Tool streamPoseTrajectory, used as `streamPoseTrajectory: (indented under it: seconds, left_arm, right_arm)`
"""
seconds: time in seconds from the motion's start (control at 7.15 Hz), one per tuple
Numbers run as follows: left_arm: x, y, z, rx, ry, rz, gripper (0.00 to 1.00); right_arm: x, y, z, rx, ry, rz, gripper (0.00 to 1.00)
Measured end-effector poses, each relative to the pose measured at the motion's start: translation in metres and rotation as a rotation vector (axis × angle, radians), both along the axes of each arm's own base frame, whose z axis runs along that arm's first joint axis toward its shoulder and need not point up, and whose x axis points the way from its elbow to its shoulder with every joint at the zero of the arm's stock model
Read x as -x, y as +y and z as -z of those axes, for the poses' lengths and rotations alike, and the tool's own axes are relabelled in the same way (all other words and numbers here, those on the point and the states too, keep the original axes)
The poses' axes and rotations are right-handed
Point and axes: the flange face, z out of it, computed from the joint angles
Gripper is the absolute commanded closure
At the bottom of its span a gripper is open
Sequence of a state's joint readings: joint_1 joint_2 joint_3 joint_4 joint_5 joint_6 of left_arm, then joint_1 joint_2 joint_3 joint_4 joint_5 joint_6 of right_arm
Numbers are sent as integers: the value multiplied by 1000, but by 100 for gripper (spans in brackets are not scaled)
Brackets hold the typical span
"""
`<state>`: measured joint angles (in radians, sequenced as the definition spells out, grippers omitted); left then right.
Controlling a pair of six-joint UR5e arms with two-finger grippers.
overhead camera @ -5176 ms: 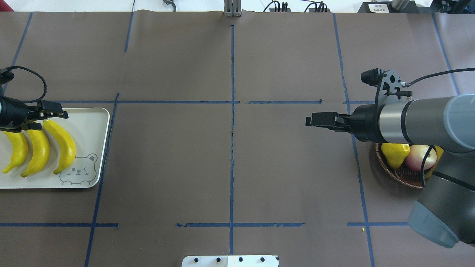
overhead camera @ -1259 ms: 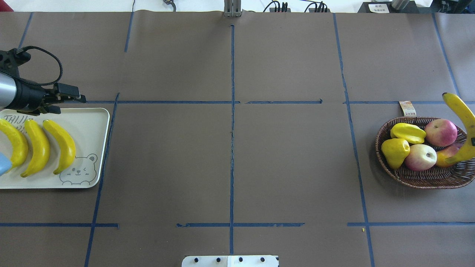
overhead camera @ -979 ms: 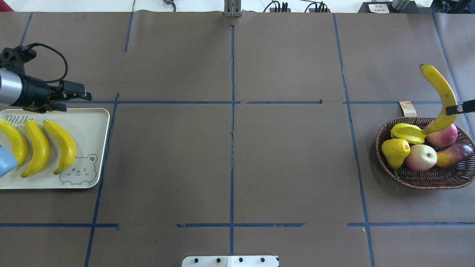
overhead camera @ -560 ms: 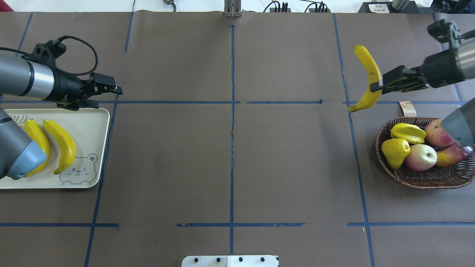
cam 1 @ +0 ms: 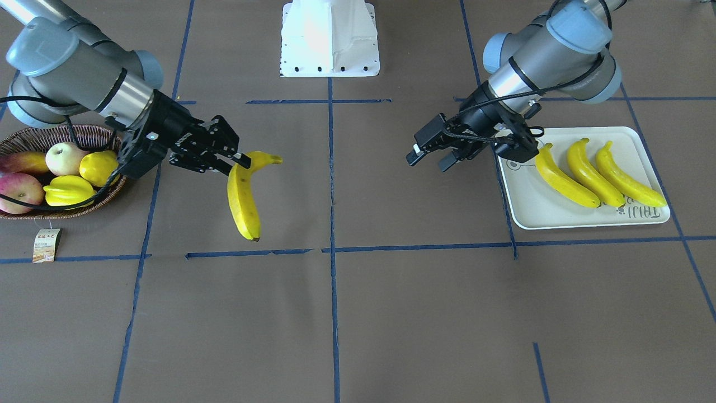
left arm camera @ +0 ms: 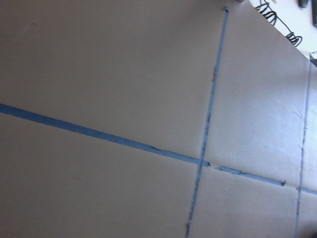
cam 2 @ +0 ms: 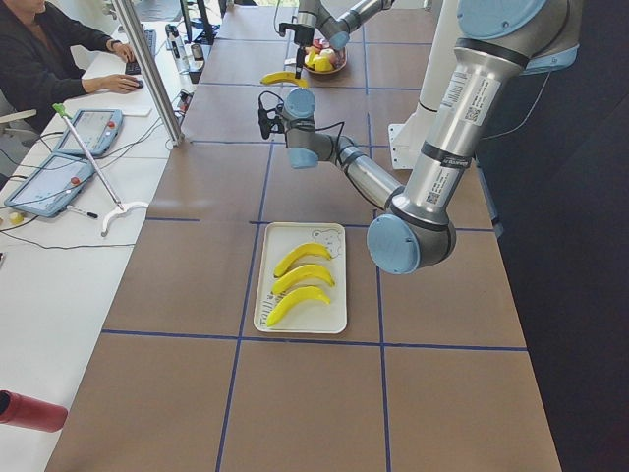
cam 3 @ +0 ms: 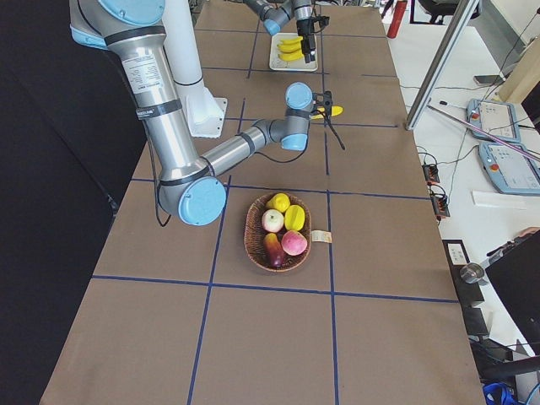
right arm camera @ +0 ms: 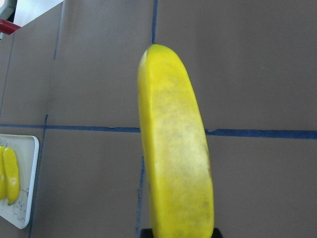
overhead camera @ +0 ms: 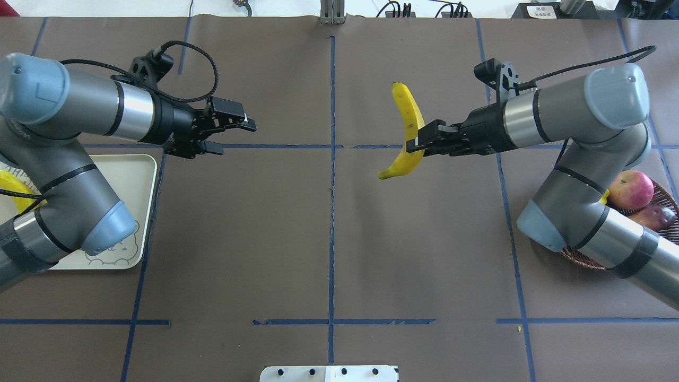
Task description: Transfer all bananas from basket to plate
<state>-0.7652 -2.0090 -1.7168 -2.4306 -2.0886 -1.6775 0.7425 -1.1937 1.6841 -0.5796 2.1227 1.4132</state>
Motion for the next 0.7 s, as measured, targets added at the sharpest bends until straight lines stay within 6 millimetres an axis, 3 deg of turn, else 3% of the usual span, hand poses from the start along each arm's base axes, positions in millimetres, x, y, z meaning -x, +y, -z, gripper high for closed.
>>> streamPoseTrajectory:
  seconds: [0.28, 0.7]
  left_arm:
    - [-34, 8, 43, 22, 62, -1, 1]
    - [-66, 7, 77, 22, 89, -4, 1]
  right_arm:
    - [48, 33, 28, -19, -35, -29, 97]
    - [68, 52, 48, -38, -65, -26, 97]
